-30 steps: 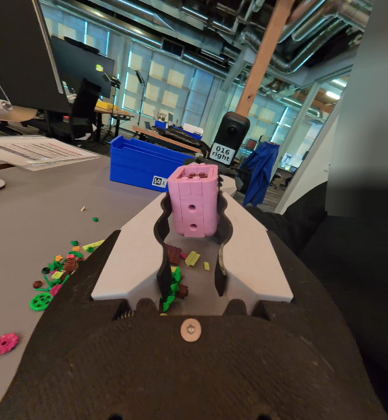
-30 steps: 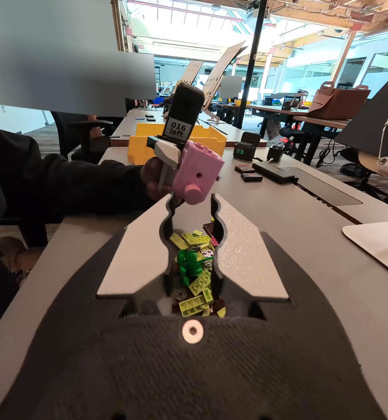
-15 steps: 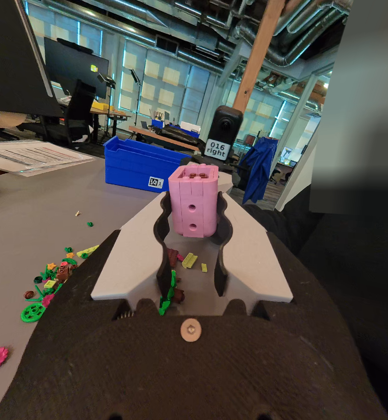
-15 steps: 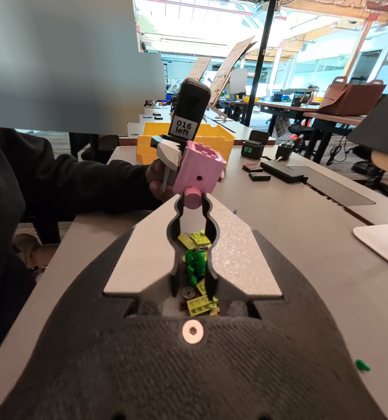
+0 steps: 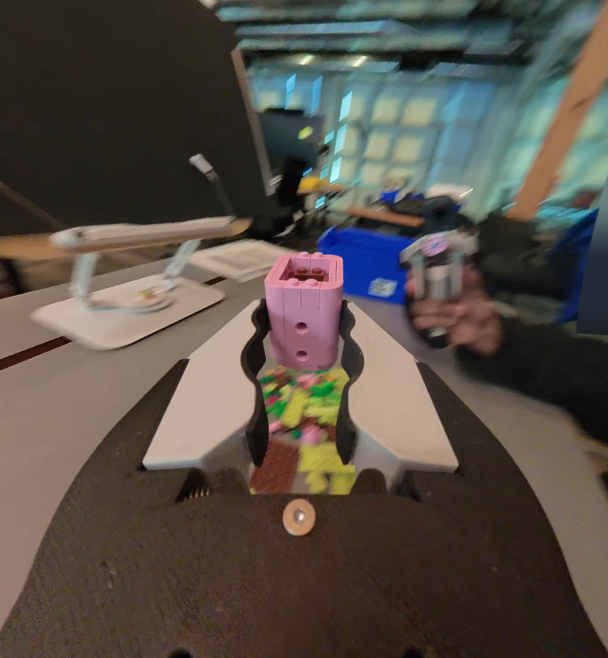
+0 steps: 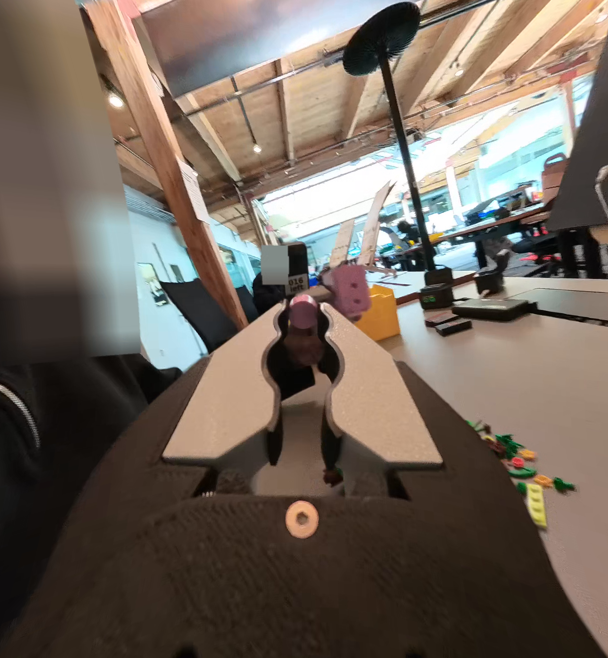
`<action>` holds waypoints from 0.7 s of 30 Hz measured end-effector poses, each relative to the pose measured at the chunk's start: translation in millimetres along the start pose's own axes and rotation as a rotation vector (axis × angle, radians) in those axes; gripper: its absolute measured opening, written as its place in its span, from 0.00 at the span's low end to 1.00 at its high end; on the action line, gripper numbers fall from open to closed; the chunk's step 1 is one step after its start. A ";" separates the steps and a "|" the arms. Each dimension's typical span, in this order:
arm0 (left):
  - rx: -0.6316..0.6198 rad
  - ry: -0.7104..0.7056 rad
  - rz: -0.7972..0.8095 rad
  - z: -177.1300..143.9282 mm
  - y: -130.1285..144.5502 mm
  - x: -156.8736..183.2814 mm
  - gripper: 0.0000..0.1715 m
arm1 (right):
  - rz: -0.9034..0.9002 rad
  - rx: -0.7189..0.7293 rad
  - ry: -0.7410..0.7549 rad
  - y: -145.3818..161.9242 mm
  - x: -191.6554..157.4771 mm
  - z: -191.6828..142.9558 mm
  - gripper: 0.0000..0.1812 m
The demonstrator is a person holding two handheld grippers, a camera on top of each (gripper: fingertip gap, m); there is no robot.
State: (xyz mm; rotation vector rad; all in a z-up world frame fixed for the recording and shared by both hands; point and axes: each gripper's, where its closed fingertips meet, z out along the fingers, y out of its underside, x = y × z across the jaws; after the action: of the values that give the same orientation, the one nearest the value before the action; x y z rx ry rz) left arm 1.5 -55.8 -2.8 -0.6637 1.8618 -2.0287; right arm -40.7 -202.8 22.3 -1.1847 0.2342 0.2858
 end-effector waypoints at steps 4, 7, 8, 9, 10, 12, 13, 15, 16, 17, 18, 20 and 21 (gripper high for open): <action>-0.210 -0.324 0.094 -30.9 29.7 -62.3 0.22 | 0.012 0.013 0.018 0.5 5.5 -1.8 0.06; -0.382 -0.450 0.098 -58.1 64.7 -94.8 0.22 | 0.046 0.048 0.028 -3.2 9.3 -3.9 0.06; -0.425 -0.479 0.089 -65.4 75.4 -103.1 0.22 | 0.063 0.065 0.033 -5.0 11.3 -5.4 0.06; -0.451 -0.492 0.072 -70.7 84.4 -108.8 0.22 | 0.083 0.083 0.031 -7.1 12.7 -6.8 0.06; -0.467 -0.491 0.045 -74.1 92.2 -112.2 0.22 | 0.103 0.098 0.023 -9.0 13.1 -8.0 0.06; -0.466 -0.479 -0.025 -76.7 97.3 -115.0 0.22 | 0.125 0.102 0.024 -9.5 14.8 -8.8 0.06; -0.443 -0.477 -0.037 -77.4 94.4 -115.3 0.22 | 0.120 0.093 0.030 -8.2 15.3 -8.1 0.06; -0.413 -0.462 -0.069 -78.0 91.6 -112.8 0.22 | 0.094 0.059 0.050 -3.2 16.4 -5.6 0.06; -0.427 -0.451 -0.086 -77.7 94.2 -111.2 0.22 | 0.079 0.039 0.061 -0.3 16.9 -4.1 0.06; -0.448 -0.455 -0.088 -77.9 97.5 -111.2 0.22 | 0.066 0.023 0.068 2.1 16.9 -2.6 0.06; -0.480 -0.459 -0.082 -78.5 101.9 -111.0 0.22 | 0.057 0.012 0.070 3.7 16.3 -1.2 0.06; -0.538 -0.458 -0.067 -79.5 110.0 -109.0 0.22 | 0.052 0.003 0.069 5.3 15.3 0.3 0.06; -0.541 -0.457 -0.056 -78.9 110.1 -107.9 0.22 | 0.055 0.002 0.067 5.6 15.1 0.5 0.06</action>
State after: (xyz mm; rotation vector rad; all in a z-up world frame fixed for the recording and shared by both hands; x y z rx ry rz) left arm 42.0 55.1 -129.4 -1.2073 2.1026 -1.2350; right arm -28.3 -198.9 12.6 -1.1880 0.3261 0.2937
